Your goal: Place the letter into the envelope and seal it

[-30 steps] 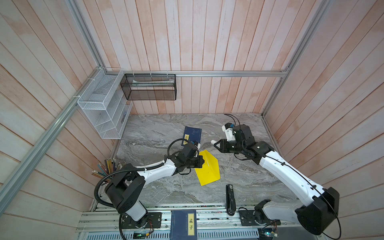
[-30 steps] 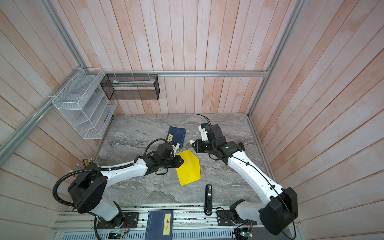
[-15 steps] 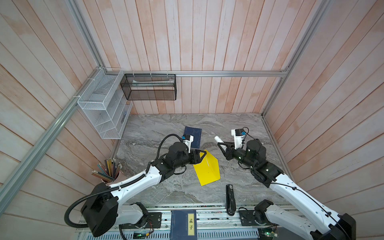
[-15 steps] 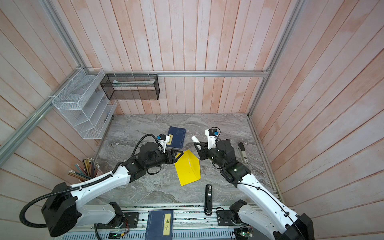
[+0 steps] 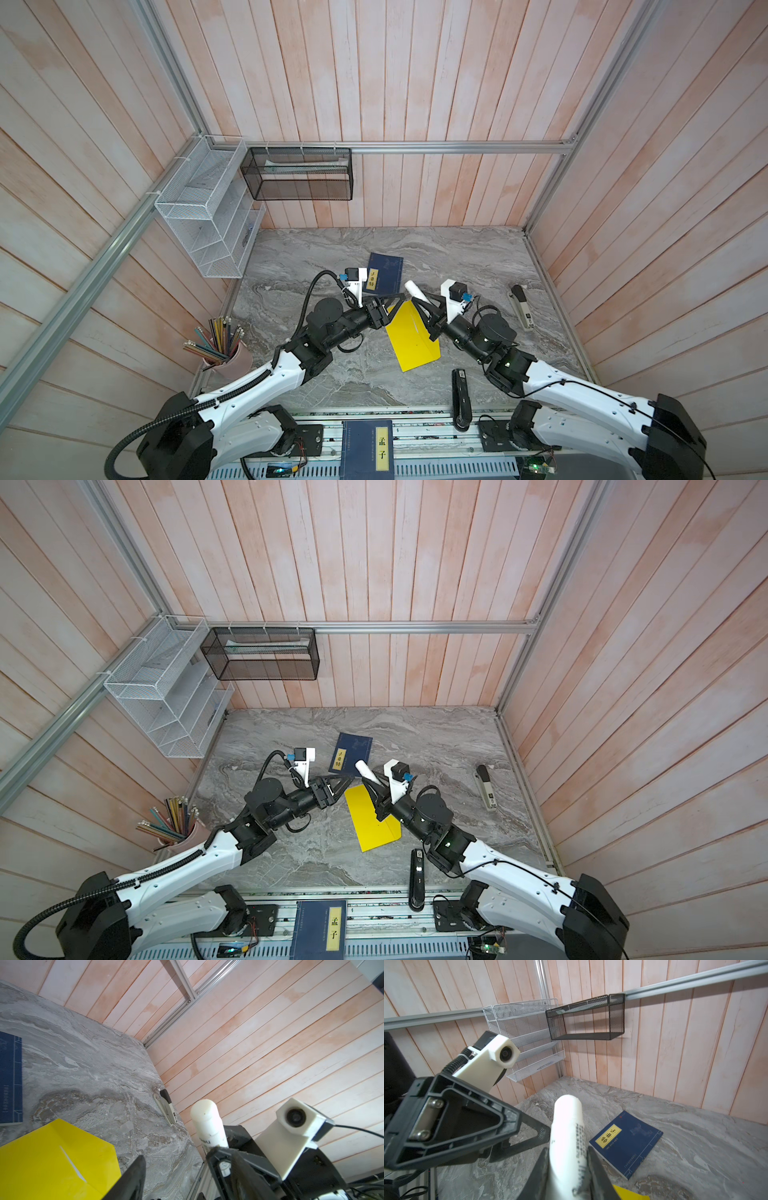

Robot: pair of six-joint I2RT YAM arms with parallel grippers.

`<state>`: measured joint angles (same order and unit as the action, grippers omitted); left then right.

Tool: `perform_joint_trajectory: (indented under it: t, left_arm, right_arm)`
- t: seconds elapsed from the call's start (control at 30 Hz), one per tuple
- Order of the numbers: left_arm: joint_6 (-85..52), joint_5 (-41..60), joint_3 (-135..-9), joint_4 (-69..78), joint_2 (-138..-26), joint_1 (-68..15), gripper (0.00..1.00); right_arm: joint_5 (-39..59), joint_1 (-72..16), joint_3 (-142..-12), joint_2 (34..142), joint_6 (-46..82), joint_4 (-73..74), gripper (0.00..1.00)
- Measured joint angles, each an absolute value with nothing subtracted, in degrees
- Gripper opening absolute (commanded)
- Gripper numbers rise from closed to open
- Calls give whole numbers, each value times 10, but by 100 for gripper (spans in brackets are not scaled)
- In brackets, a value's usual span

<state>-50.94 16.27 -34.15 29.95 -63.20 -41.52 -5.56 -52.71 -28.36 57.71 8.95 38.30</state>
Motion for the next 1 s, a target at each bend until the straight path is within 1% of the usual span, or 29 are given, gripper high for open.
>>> perform_joint_trajectory:
  t: [0.17,0.43,0.83,0.97,1.0]
  left_arm:
    - [-524,172,-330,336,-630,-415,65]
    - [-538,178,-330,376,-637,-415,58]
    - [-549,196,-331,416,-661,-416,57]
    - [-555,204,-331,426,-669,-417,52]
    - [-557,206,-331,430,-671,-417,49]
  right_arm:
    - [-88,-554,-277,609,57,455,0]
    - [-109,-576,-272,632,23,541,0]
    - [-122,-591,-272,651,-9,571,0]
    - [-121,-596,-272,661,-17,575,0]
    - [-121,-597,-272,664,-18,575,0]
